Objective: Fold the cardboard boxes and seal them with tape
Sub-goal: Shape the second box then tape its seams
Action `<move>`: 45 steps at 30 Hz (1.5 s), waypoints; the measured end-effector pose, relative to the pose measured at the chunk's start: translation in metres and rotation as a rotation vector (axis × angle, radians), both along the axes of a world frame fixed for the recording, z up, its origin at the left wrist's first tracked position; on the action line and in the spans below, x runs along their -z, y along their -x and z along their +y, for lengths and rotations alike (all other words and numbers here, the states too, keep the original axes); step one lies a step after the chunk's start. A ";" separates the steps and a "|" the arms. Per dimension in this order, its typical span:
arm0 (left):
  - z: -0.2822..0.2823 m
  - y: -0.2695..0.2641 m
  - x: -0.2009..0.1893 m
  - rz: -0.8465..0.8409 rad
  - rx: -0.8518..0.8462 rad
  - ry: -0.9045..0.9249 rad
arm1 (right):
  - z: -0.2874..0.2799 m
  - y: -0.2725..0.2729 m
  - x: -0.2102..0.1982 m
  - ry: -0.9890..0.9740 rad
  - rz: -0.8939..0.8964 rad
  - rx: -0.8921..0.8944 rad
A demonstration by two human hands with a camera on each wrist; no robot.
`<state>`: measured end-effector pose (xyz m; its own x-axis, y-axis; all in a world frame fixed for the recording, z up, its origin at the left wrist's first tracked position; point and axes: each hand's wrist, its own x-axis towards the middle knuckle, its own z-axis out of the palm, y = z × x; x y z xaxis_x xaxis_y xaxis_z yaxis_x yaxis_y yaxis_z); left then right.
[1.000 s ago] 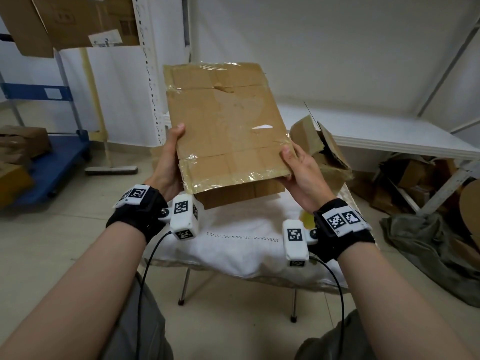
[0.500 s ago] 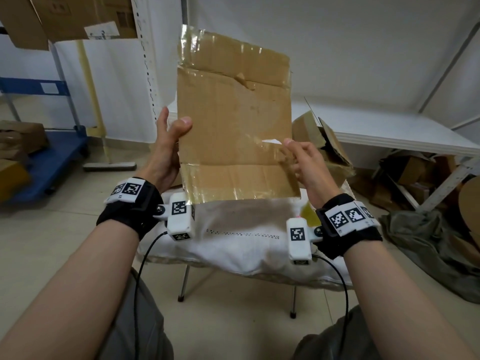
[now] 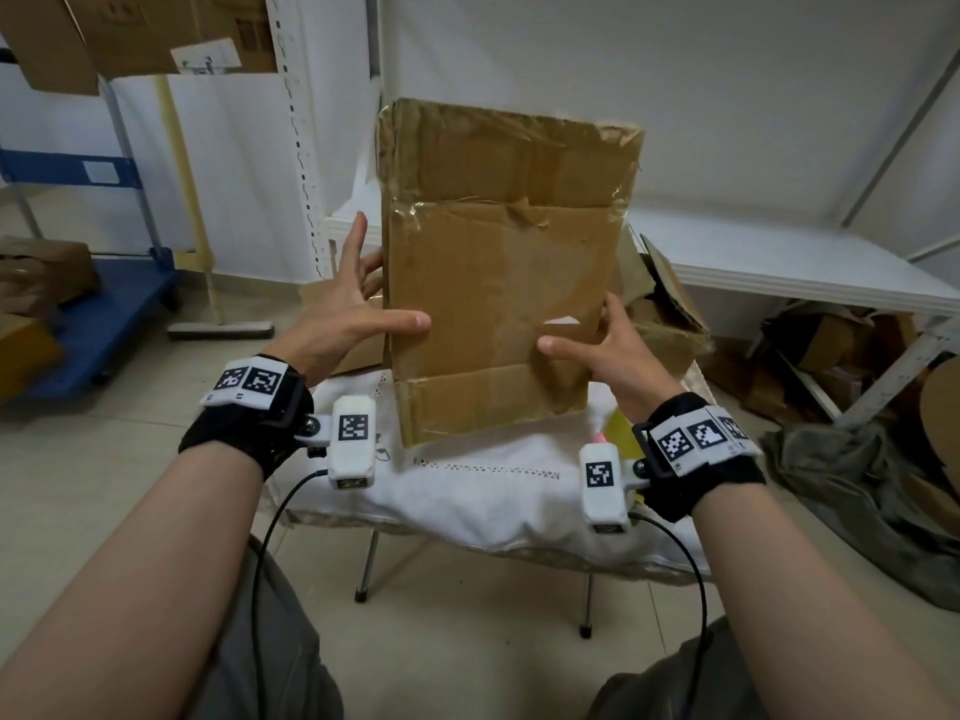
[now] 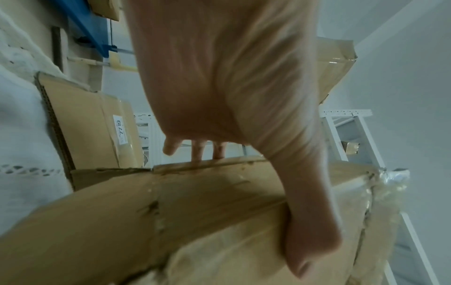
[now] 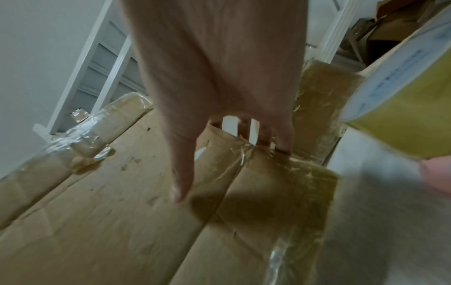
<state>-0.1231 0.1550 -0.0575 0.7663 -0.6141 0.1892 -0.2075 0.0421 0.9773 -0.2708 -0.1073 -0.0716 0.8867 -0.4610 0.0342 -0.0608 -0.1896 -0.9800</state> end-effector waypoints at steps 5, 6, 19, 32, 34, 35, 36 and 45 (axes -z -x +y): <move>-0.003 0.000 -0.002 0.090 -0.090 0.158 | 0.001 -0.003 0.000 0.007 -0.035 0.047; -0.004 0.000 -0.004 0.136 -0.117 0.221 | 0.001 -0.004 -0.001 -0.016 -0.044 0.045; -0.002 0.012 -0.015 0.250 -0.201 0.354 | 0.011 -0.009 -0.002 -0.130 -0.187 -0.016; -0.002 0.000 -0.010 0.019 -0.233 0.121 | 0.002 -0.009 -0.002 -0.281 -0.275 -0.060; -0.002 0.000 -0.009 -0.014 -0.269 0.082 | 0.000 -0.009 0.000 -0.277 -0.267 -0.071; -0.002 0.001 -0.009 -0.020 -0.271 0.066 | -0.001 -0.009 0.001 -0.270 -0.271 -0.080; -0.002 0.001 -0.008 -0.021 -0.269 0.046 | -0.001 -0.009 0.002 -0.265 -0.273 -0.085; 0.007 -0.014 0.014 -0.224 -0.165 -0.323 | -0.015 -0.029 0.028 0.082 -0.167 -0.029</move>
<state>-0.1087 0.1622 -0.0713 0.8208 -0.5421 0.1802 -0.3949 -0.3106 0.8646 -0.2416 -0.1225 -0.0995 0.8787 -0.4245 0.2183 0.1078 -0.2690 -0.9571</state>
